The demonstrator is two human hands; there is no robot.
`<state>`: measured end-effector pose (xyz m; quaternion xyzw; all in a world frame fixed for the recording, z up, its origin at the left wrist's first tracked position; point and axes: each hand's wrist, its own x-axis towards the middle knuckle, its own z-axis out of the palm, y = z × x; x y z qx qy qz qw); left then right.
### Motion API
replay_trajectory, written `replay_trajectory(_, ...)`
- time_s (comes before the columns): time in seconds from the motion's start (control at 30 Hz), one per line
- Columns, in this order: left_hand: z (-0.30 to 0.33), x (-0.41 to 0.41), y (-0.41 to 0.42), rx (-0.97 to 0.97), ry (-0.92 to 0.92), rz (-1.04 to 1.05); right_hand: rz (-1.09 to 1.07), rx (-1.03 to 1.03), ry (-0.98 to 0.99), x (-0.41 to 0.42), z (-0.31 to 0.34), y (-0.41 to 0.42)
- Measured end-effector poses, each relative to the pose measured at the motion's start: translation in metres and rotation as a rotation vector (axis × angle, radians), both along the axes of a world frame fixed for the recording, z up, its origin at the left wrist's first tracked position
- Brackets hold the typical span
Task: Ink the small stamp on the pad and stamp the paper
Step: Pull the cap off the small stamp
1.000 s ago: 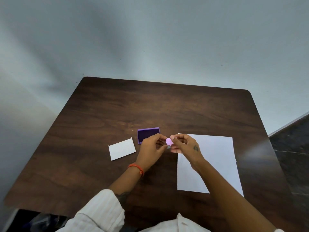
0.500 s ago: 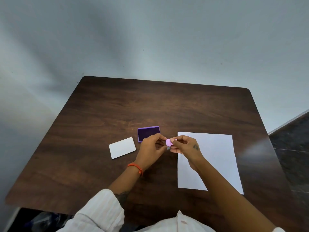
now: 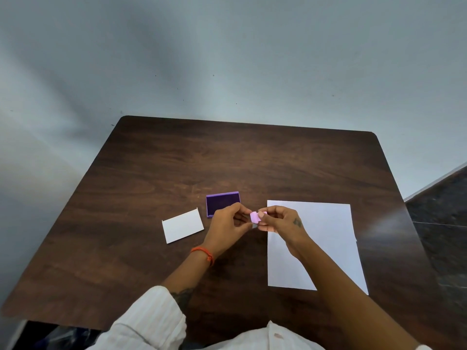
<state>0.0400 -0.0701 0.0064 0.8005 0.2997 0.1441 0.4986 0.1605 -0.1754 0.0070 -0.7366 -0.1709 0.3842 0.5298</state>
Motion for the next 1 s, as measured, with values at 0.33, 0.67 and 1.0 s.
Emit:
replay_trajectory(0.33,-0.007,0.012,0.0,-0.124,0.016,-0.002,0.055,0.011,-0.09,0.012,-0.001,-0.01)
replay_trajectory(0.67,-0.023,0.014,0.0,-0.136,0.064,0.055,-0.071,0.024,-0.007,0.025,-0.003,-0.014)
replay_trajectory(1.0,-0.04,0.009,-0.007,0.034,0.139,0.065,-0.073,0.015,-0.011,0.025,-0.006,-0.023)
